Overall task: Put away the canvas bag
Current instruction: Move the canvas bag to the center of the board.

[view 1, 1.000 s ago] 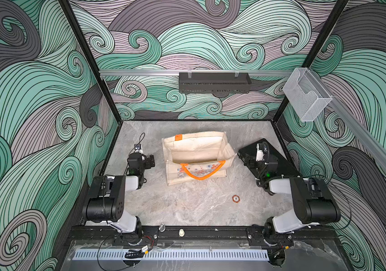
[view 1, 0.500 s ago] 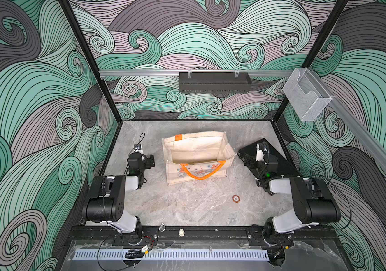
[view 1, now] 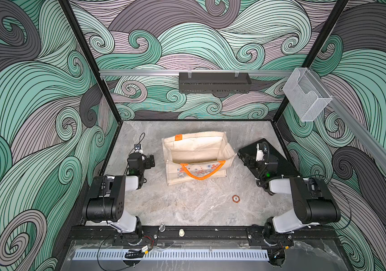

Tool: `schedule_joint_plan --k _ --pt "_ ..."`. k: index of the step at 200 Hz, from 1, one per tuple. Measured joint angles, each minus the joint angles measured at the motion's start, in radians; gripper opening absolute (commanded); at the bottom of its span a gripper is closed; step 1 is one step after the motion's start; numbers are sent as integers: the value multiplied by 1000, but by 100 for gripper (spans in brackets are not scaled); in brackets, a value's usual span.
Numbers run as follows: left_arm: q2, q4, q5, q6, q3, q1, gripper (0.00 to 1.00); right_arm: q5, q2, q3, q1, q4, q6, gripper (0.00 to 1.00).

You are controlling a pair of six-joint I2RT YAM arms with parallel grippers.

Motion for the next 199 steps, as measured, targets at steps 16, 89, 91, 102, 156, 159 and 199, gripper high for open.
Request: schedule_joint_plan --k 16,89,91,102,156,159,199 --pt "0 0 0 0 0 0 99 0 0 0 0 0 0 100" --pt "-154 -201 -89 -46 45 0 97 32 -135 13 -8 -137 21 100" --pt "-167 -218 -98 -51 55 0 97 35 -148 18 -8 -151 24 100" --pt "-237 -289 -131 -79 108 0 99 52 -219 51 -13 -229 54 100" --pt "-484 -584 -120 -406 299 8 99 -149 -431 300 -22 -504 158 100" --pt "-494 -599 -104 -420 303 8 99 -163 -433 317 -16 -522 158 100" --pt "-533 -837 189 -536 419 13 99 -280 -388 612 292 -822 -4 99"
